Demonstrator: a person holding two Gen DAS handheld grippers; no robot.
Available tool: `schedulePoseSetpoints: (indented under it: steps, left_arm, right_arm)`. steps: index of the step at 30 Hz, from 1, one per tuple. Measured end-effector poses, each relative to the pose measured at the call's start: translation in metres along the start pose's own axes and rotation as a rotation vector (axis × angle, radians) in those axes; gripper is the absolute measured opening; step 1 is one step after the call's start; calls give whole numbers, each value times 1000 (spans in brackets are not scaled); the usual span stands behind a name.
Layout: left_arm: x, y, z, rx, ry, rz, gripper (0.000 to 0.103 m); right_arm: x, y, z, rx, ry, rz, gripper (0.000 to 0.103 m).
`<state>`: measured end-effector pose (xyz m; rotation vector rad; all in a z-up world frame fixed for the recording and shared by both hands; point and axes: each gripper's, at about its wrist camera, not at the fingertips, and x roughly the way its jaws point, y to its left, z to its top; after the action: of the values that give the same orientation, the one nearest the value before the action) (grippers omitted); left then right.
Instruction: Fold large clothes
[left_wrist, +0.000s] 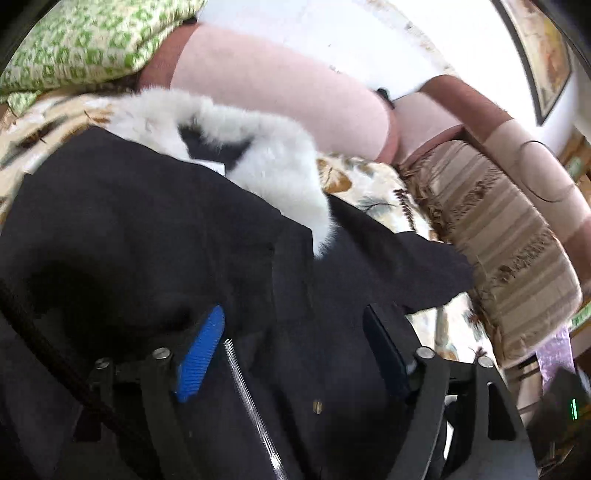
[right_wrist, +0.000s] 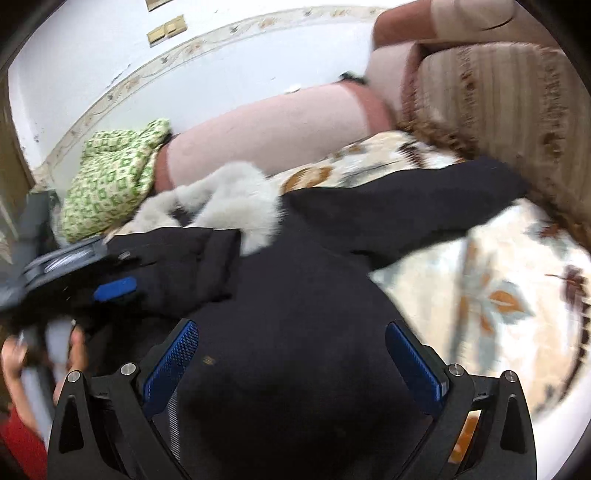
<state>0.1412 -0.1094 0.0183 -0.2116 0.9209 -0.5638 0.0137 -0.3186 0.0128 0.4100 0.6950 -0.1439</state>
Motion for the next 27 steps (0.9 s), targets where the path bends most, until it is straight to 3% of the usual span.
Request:
schedulePoseSetpoints:
  steps: [5, 9, 10, 11, 12, 13, 14, 16, 19, 22, 27]
  left_arm:
    - [-53, 27, -21, -10, -101, 151, 82]
    - [-83, 65, -27, -52, -140, 264, 82]
    - [-91, 75, -26, -64, -154, 297, 82]
    - [-97, 85, -25, -76, -164, 335, 82]
    - [-100, 92, -24, -85, -169, 362, 82]
    - [-106, 102, -21, -100, -176, 390, 82]
    - [-108, 109, -19, -112, -182, 407, 82]
    - [-111, 121, -13, -134, -192, 439, 82]
    - [-107, 131, -8, -161, -199, 461, 82]
    - [-95, 133, -8, -177, -189, 458, 82]
    - [-54, 131, -19, -155, -133, 503, 82]
  right_arm:
    - [77, 31, 30, -11, 121, 105, 102]
    - [152, 56, 40, -53, 233, 78, 102]
    - [164, 58, 39, -36, 269, 100, 97]
    - [174, 59, 39, 0, 305, 139, 89]
    - [181, 58, 37, 52, 345, 203, 53]
    - [185, 59, 35, 87, 388, 251, 29]
    - [185, 59, 35, 100, 407, 277, 20]
    - [172, 56, 39, 102, 388, 306, 14]
    - [141, 40, 45, 91, 323, 277, 12]
    - [119, 15, 51, 85, 268, 184, 12]
    - [129, -21, 37, 110, 313, 110, 12]
